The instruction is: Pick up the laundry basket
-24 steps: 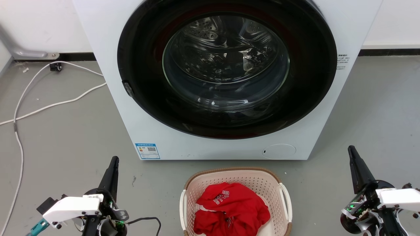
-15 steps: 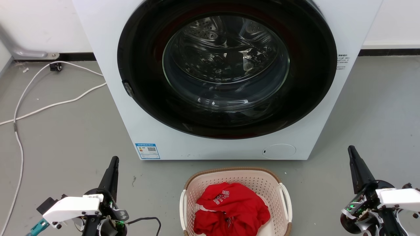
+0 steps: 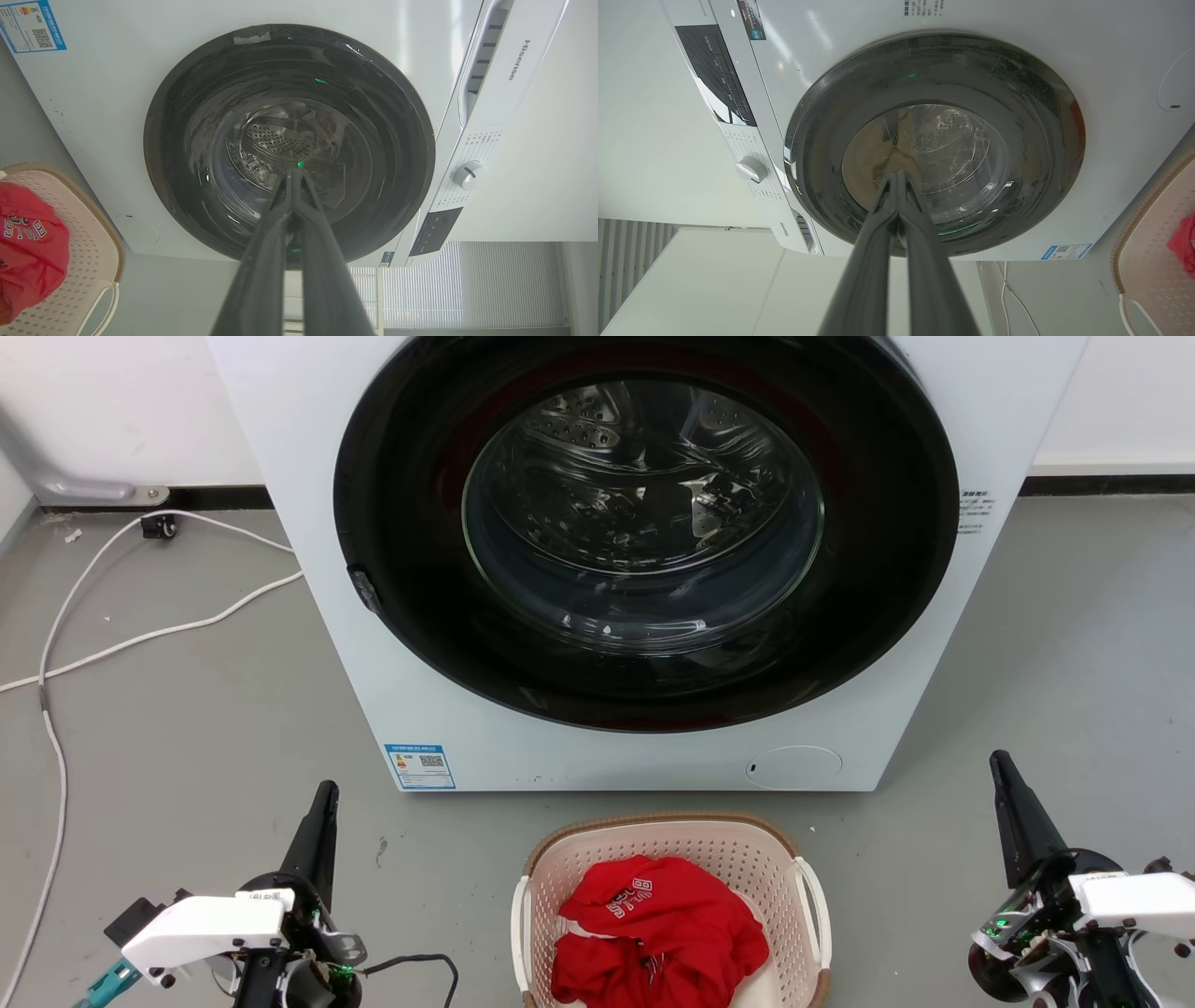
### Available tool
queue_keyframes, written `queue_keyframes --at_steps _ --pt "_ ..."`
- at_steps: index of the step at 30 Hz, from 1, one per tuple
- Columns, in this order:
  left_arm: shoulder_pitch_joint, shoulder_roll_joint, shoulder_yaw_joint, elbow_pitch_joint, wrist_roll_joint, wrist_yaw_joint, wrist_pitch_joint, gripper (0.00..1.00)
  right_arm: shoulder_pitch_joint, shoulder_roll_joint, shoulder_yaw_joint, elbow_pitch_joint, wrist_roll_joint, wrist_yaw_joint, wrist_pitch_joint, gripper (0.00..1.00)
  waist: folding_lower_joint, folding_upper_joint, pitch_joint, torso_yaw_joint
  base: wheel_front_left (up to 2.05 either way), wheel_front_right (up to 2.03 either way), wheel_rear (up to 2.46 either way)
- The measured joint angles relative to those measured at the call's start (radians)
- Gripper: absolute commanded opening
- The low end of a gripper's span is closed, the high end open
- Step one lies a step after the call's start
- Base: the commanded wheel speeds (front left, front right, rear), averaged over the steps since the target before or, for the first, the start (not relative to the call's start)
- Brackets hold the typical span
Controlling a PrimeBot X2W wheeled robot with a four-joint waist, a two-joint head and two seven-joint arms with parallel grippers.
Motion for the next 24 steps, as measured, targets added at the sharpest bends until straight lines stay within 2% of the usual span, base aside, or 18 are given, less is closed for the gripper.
queue_keyframes --at_steps 6,7,11,19,24 --pt "0.000 0.000 0.000 0.000 0.000 0.000 0.000 0.00 0.000 0.000 0.000 0.000 0.000 0.000 0.000 0.00 0.0000 0.0000 0.000 0.000 0.00 0.00 0.00" --pt "0.000 0.000 0.000 0.000 0.000 0.000 0.000 1.00 0.000 0.000 0.000 0.000 0.000 0.000 0.000 1.00 0.0001 0.0000 0.000 0.000 0.00 0.00 0.00" --pt "0.028 -0.005 -0.007 0.028 0.000 0.001 -0.003 1.00 0.029 0.002 0.003 0.026 0.000 0.000 -0.002 1.00 0.0001 0.0000 0.000 0.000 0.00 0.00 0.00" --pt "0.033 -0.005 -0.057 0.015 0.017 0.001 -0.043 1.00 0.040 0.003 0.028 0.001 -0.012 0.000 -0.039 1.00 0.0000 0.0000 0.001 0.000 0.00 0.00 0.00" --pt "0.033 -0.005 -0.075 -0.005 0.085 0.001 -0.072 1.00 0.050 -0.001 0.047 -0.011 -0.058 0.000 -0.070 1.00 0.0001 0.0000 0.002 0.001 0.00 0.00 0.00"
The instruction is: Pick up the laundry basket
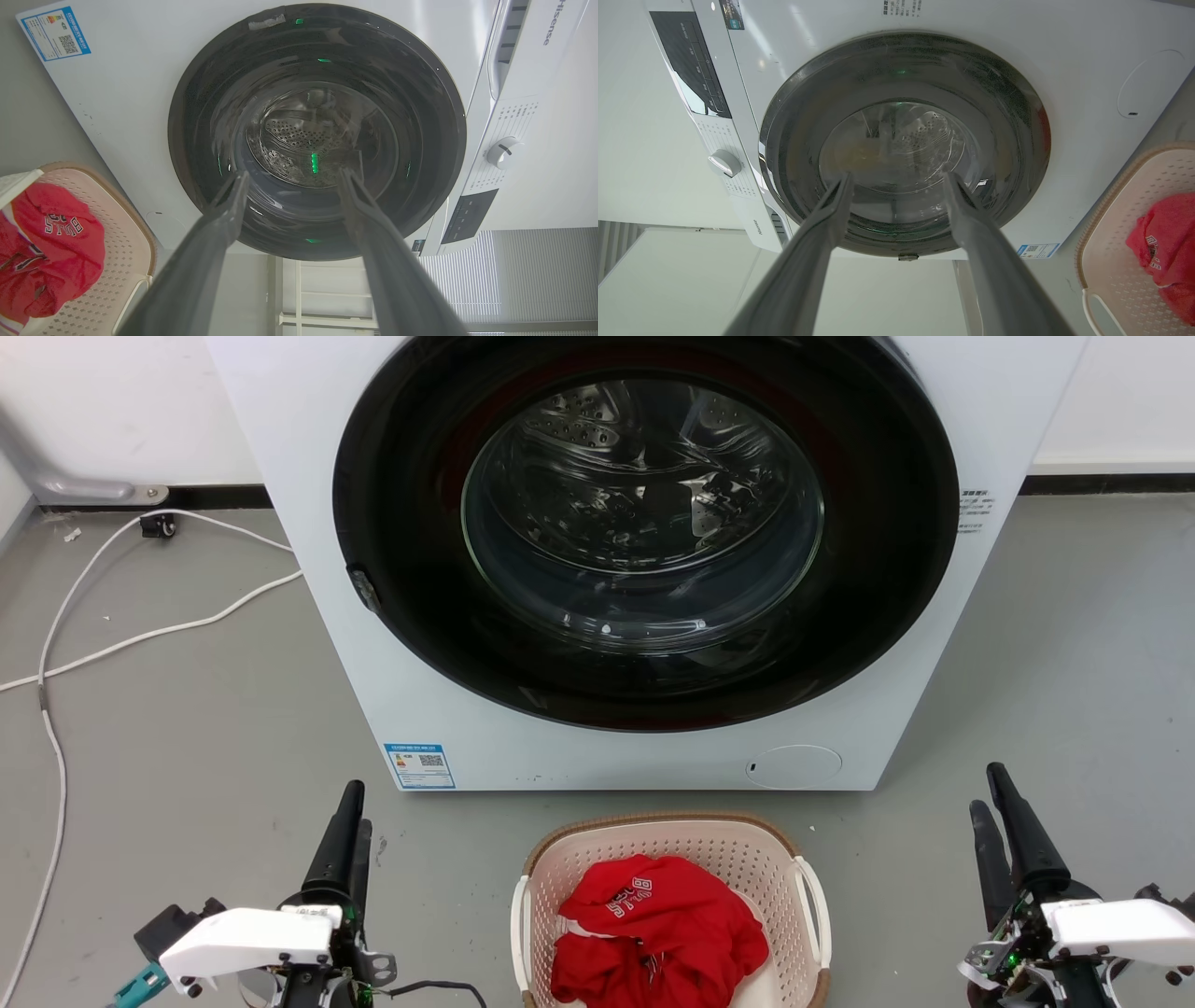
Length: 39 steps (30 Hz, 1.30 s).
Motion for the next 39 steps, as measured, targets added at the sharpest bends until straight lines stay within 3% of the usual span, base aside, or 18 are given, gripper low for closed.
queue_keyframes --at_steps 13,31,39 --pt "0.001 0.000 -0.040 -0.058 0.280 0.002 -0.054 1.00 0.013 -0.009 0.011 -0.037 -0.295 0.000 -0.055 1.00 0.0000 0.0000 -0.002 -0.003 0.00 0.00 0.00" --pt "0.002 0.001 -0.123 -0.064 0.671 0.053 -0.119 1.00 0.022 -0.002 0.036 -0.075 -0.742 0.000 -0.098 1.00 -0.0001 0.0000 -0.003 0.003 0.00 0.00 0.00" --pt "0.002 0.001 -0.146 -0.054 0.797 0.068 -0.144 1.00 0.033 0.000 0.042 -0.087 -0.866 0.000 -0.104 1.00 0.0000 0.0000 -0.002 0.003 0.00 0.00 0.00"
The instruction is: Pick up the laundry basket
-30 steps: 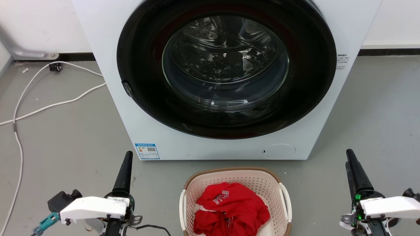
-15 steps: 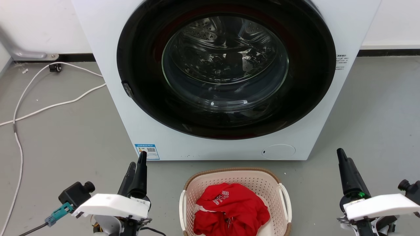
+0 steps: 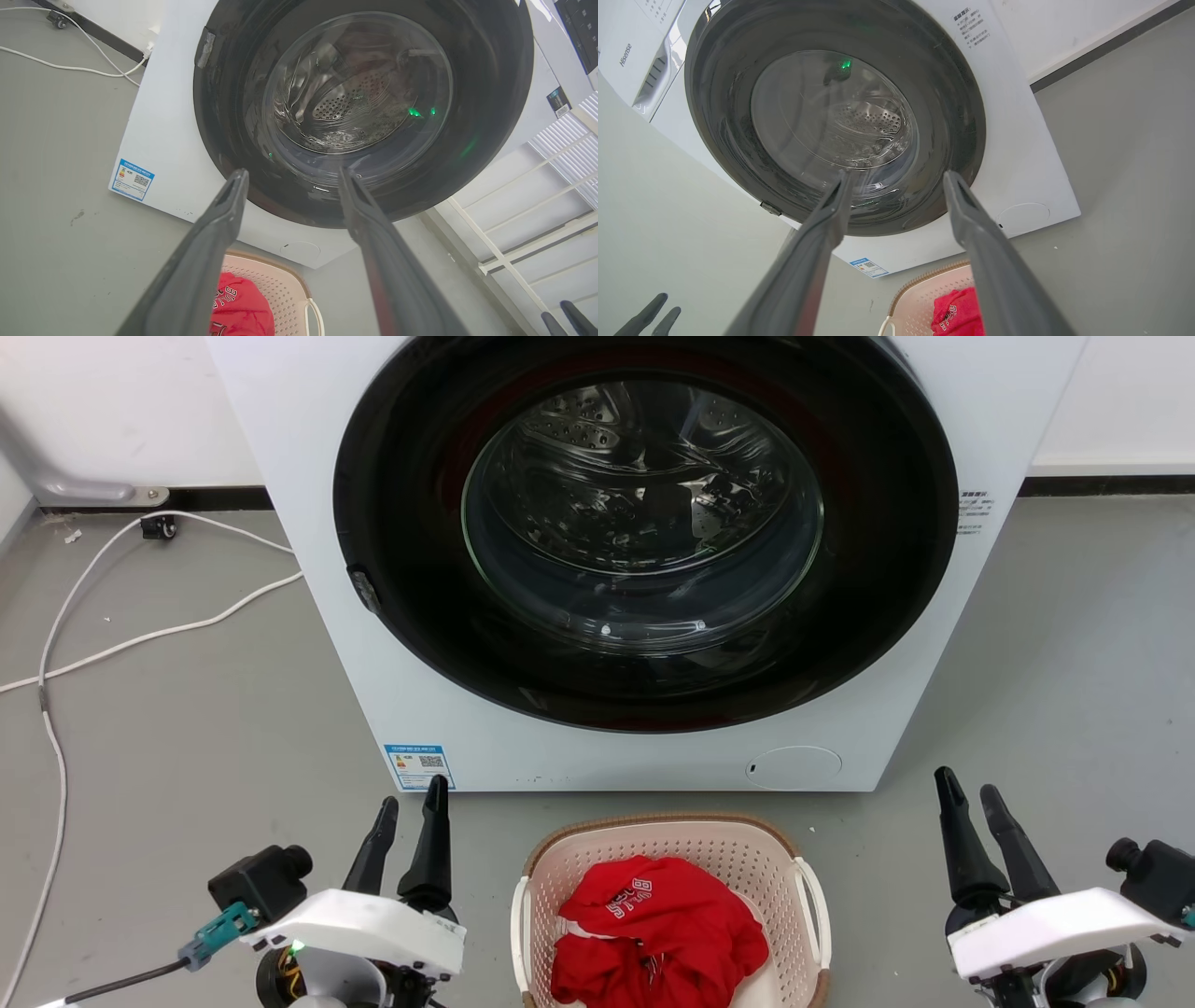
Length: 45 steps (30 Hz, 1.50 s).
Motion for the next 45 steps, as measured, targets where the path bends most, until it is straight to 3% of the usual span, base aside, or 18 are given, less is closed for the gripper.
queue_keyframes --at_steps 26,45 --pt "-0.012 0.003 -0.055 0.032 0.332 0.062 -0.068 1.00 0.024 0.002 0.007 -0.045 -0.350 0.000 0.006 1.00 0.0000 0.0000 -0.003 0.003 0.00 0.00 0.00" --pt "-0.018 0.013 -0.073 0.040 0.498 0.105 -0.112 1.00 0.036 0.002 -0.001 -0.061 -0.521 0.000 -0.001 1.00 0.0000 0.0000 0.002 0.009 0.00 0.00 0.00"
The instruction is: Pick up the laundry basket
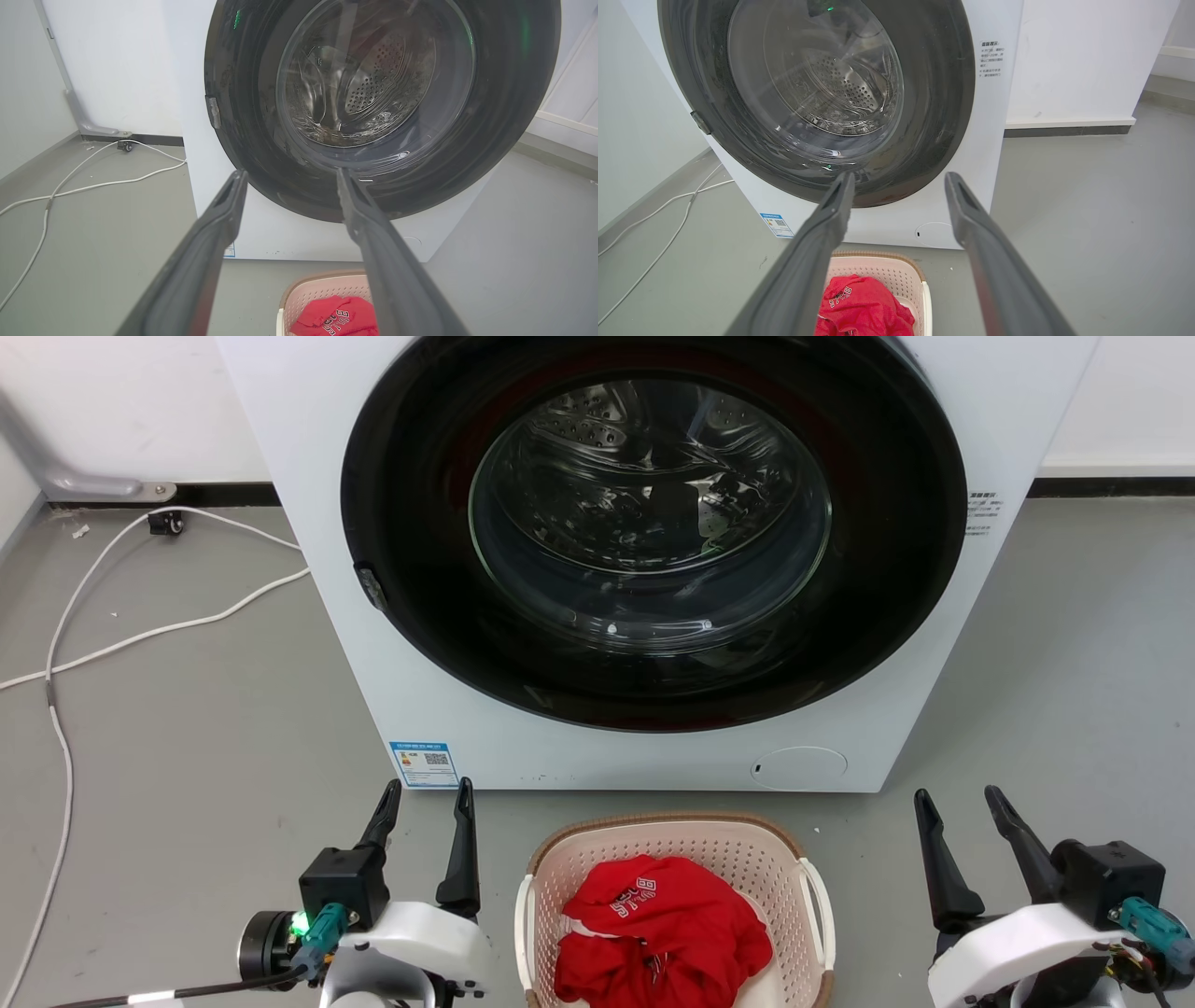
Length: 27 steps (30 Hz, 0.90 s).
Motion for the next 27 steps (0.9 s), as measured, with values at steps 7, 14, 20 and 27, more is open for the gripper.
queue_keyframes --at_steps 7,14,20,27 --pt "0.000 0.001 -0.007 0.001 0.065 0.007 -0.017 1.00 0.011 0.000 -0.001 -0.009 -0.061 0.000 -0.005 1.00 0.0000 0.0001 -0.002 0.005 0.00 0.00 0.00" --pt "0.000 0.001 -0.011 0.004 0.108 0.013 -0.029 1.00 0.016 0.000 -0.001 -0.012 -0.091 0.000 -0.013 1.00 0.0000 0.0000 -0.004 0.007 0.00 0.00 0.00" --pt "0.001 0.000 -0.013 0.009 0.132 0.012 -0.040 1.00 0.019 0.000 0.000 -0.008 -0.094 0.000 -0.023 1.00 0.0000 0.0000 -0.006 0.009 0.00 0.00 0.00" --pt "0.001 -0.002 -0.013 0.027 0.144 0.003 -0.046 1.00 0.022 0.000 -0.002 -0.002 -0.100 0.000 -0.031 1.00 0.0000 0.0000 -0.006 0.012 0.00 0.00 0.00"
